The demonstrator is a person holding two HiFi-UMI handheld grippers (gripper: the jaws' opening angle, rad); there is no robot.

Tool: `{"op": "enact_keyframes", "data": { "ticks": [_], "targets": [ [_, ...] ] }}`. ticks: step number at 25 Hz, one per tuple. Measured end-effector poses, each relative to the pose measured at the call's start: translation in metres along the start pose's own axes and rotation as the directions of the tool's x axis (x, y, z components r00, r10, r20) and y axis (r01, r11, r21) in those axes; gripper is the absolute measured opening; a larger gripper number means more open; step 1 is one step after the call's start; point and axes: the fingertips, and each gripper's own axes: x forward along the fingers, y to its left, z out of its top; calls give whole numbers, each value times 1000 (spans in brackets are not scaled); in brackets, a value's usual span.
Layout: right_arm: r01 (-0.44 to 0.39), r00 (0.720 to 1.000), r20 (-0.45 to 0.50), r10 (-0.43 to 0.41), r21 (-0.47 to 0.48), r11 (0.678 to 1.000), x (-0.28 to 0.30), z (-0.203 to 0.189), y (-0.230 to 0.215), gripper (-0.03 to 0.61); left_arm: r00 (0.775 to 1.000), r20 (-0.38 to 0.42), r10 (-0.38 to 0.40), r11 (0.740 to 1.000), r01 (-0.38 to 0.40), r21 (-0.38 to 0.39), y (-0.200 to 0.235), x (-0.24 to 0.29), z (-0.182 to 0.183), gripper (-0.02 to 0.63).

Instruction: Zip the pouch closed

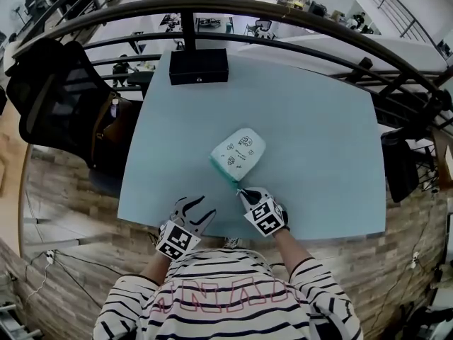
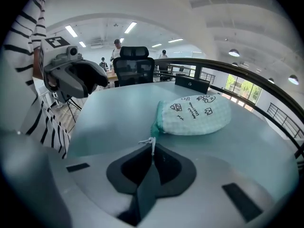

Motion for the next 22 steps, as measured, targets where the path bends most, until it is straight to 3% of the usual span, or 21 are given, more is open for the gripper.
{"op": "enact_keyframes", "data": {
  "ticks": [8, 22],
  "targets": [
    [-39, 995, 97, 24, 158, 987, -14, 17, 9, 37, 997, -24, -67, 997, 67, 30, -3, 20, -3, 181],
    [-77, 983, 180, 35, 231, 970, -36, 41, 35, 37, 977, -9, -212, 974, 212, 86, -17, 52, 11, 181]
  ]
}}
